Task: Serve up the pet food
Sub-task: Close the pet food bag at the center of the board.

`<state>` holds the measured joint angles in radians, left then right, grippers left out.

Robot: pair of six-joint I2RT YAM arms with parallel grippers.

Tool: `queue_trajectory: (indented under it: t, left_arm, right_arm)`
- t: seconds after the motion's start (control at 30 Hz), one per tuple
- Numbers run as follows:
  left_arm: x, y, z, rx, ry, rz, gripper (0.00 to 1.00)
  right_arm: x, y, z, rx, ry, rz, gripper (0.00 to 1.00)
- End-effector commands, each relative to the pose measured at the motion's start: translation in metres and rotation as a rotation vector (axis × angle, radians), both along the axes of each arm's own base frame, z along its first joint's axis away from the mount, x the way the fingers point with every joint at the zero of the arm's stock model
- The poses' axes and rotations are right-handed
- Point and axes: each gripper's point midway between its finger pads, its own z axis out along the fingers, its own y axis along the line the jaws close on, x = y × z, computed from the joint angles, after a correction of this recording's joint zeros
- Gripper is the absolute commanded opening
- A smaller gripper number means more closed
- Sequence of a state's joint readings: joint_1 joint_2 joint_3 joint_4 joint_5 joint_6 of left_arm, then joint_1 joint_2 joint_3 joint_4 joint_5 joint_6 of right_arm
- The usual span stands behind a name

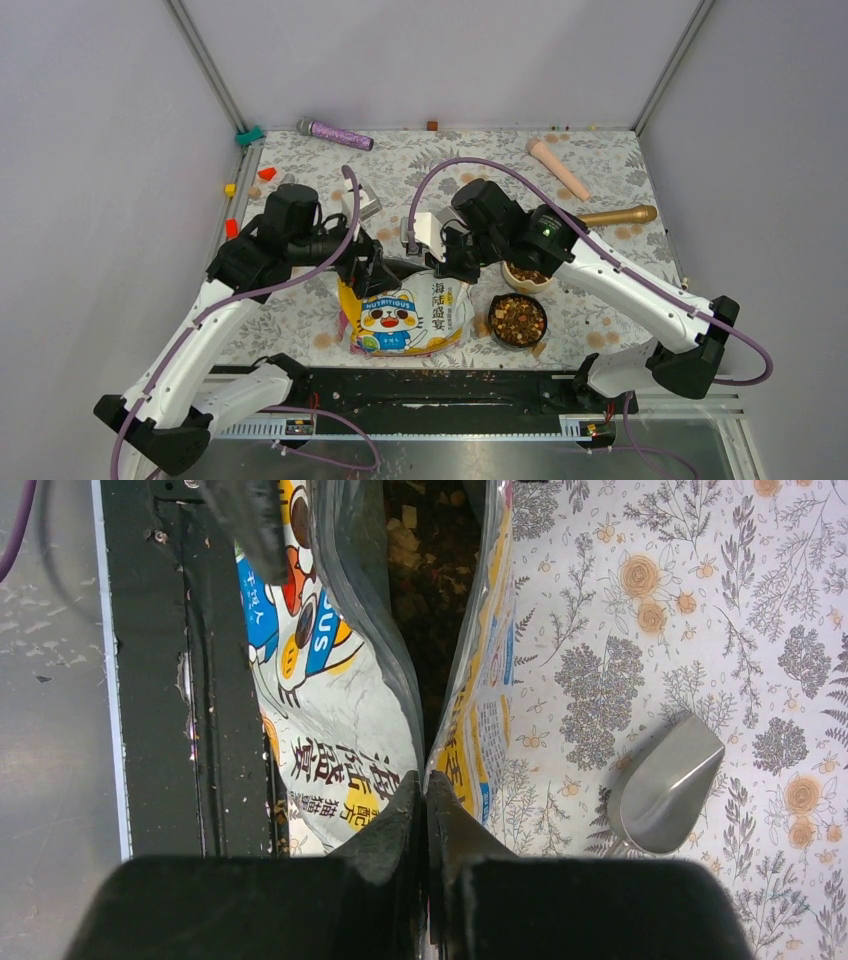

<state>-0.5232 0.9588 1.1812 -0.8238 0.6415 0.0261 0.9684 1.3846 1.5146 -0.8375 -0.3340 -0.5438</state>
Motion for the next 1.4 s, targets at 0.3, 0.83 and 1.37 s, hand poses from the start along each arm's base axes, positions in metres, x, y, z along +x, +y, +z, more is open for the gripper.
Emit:
queue_trajectory:
  t: [0.3,0.83,1.37]
  left_arm:
    - [-0.032,-0.012,-0.015,0.091,0.014,-0.109,0.70]
    - [0.008,0.046,-0.005,0.195,-0.191,0.310,0.39]
    - [-0.027,0.032,-0.009,0.136,-0.155,0.112,0.16]
  right_arm:
    - [0.026,0.009,0.085,0.286,-0.109,-0.173,0.00]
    - [-0.008,-0.006,0.082,0.277,-0.057,-0.056,0.00]
    - [0.008,-0.013,0.083,0.277,-0.088,-0.113,0.00]
